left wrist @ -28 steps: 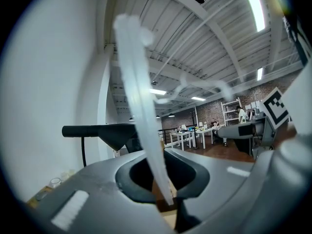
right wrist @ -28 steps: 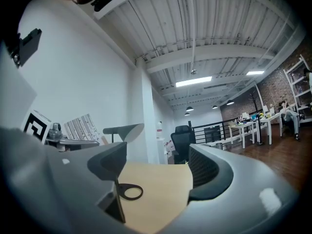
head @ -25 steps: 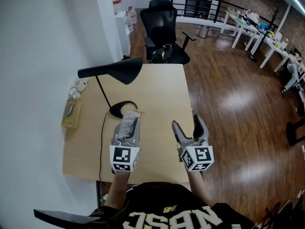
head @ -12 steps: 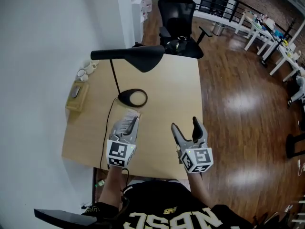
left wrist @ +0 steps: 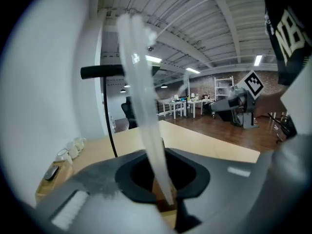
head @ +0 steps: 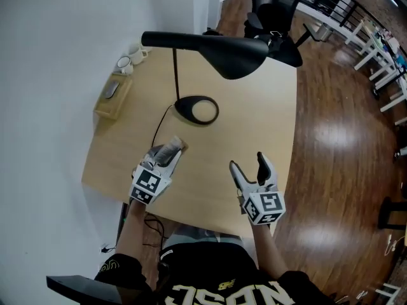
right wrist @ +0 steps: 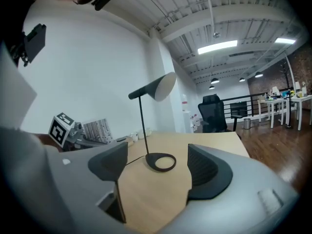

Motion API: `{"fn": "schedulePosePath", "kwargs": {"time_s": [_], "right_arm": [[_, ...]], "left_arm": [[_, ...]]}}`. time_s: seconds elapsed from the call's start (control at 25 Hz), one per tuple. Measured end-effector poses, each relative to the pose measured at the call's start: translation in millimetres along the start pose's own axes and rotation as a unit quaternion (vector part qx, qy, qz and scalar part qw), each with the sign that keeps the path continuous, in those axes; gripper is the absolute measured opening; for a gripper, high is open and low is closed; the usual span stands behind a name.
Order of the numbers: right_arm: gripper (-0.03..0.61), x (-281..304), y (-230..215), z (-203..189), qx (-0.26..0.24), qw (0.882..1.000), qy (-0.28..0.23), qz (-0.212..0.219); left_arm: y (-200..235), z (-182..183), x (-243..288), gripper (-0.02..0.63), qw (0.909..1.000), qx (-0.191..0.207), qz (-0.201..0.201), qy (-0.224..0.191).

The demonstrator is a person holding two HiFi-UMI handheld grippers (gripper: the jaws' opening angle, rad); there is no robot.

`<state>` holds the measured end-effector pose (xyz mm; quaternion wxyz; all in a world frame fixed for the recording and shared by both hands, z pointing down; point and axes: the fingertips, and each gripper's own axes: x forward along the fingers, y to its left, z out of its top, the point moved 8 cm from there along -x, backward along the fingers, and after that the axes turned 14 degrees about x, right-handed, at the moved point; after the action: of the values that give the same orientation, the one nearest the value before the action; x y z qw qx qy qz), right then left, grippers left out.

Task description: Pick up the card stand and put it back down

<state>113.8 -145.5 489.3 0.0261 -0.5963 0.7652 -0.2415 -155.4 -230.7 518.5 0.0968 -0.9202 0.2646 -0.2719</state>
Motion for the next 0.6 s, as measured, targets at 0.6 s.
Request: {"fn": "schedulePosePath", "kwargs": {"time_s": [0.6], "right_arm": [[0.385,57.4,-40.6,-95.9,0.010,0.999,0.040,0.023]], "left_arm": [[10.5,-84.9,166.8,0.046,0.9777,0.099,-0.185,-0.016]]}}
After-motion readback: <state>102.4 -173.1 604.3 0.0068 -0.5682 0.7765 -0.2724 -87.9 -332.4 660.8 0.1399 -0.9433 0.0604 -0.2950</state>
